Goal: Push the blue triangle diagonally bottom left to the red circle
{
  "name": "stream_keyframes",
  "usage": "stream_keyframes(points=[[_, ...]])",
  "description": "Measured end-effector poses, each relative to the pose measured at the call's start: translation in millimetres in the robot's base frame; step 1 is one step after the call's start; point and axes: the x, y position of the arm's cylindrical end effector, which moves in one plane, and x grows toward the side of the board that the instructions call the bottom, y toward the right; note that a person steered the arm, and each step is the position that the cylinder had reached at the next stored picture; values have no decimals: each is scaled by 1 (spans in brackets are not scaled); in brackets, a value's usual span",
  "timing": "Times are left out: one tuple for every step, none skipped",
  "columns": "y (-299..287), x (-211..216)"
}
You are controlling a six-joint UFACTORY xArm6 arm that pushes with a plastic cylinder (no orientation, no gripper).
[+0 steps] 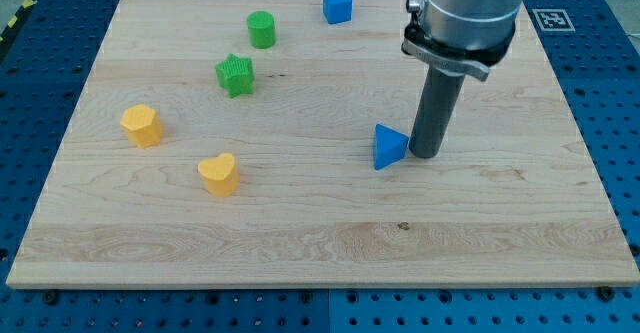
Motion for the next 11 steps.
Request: stream_keyframes(points=[[1, 4], [0, 41], [-40, 50], [-50, 42], [-47, 24], [-47, 19], [-47, 17], [-37, 14], [-37, -13], [-38, -25], [-40, -40]])
